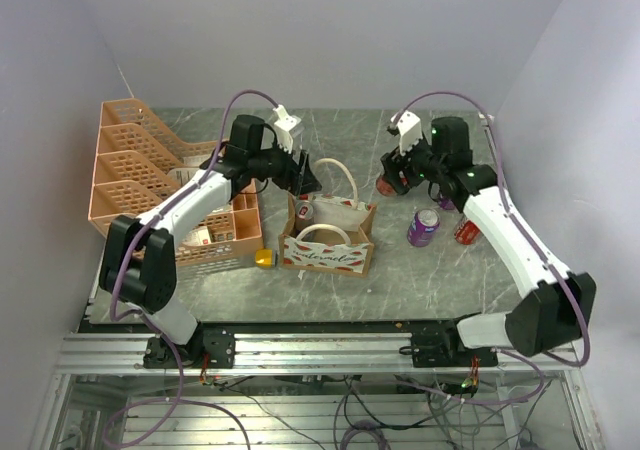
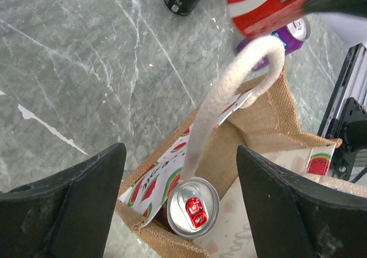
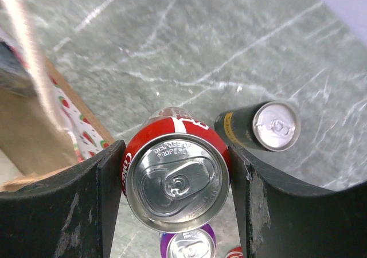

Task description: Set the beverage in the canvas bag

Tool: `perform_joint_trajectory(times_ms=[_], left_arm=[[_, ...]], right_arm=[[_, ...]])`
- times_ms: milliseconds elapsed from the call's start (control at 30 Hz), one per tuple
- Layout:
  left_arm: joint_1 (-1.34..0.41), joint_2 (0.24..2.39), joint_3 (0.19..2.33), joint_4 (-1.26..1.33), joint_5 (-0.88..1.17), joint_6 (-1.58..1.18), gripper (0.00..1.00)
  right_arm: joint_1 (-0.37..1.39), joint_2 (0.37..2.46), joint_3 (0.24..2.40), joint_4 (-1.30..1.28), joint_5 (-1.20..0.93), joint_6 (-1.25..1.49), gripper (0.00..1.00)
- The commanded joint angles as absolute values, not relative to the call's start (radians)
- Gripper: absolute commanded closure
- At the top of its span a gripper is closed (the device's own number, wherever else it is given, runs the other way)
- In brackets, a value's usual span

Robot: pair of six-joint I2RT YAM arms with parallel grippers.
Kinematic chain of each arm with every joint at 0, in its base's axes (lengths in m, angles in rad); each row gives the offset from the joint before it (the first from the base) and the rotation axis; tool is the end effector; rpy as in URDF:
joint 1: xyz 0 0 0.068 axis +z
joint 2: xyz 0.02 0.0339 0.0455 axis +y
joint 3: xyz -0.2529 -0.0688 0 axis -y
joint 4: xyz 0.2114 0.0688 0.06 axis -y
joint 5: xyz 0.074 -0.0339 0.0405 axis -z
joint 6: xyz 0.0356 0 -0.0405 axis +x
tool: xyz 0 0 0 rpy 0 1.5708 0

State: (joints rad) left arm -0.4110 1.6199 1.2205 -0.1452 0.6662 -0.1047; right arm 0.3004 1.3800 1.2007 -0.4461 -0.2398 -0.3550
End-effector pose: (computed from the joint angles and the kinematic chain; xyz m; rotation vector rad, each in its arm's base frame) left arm 0.3008 -0.1551 0.2863 0.7272 2.0192 -1.0074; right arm 0.2638 0.0906 0.3196 -0.8292 2.0216 0.2322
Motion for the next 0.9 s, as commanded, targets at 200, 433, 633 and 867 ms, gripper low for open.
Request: perform_joint_trajectory(times_ms=[200,433,633,867], left_arm=[[-0.407,1.475,1.204,-0.181,0.591,0.111,0.12],[-0.387,1.359,1.158,-0.306,0.707,0.336,0.16],[-0.383,1.309,1.178,-0.669,0.809,0.692,0.18],[-0.403,1.281,1.172,-0.811,0.794,0.822,0.24]], right_arm=[[0.325,1.194,1.323,-0.529,-0.566,-0.447,1.00],[0.413,1.243,1.351,-0.563,-0.647,-0.485,1.00],[0.480,1.296,1.352,-0.531,-0.645,-0.469,1.00],[0.550,1.349,1.355,-0.500,-0.609,-0.472,1.00]])
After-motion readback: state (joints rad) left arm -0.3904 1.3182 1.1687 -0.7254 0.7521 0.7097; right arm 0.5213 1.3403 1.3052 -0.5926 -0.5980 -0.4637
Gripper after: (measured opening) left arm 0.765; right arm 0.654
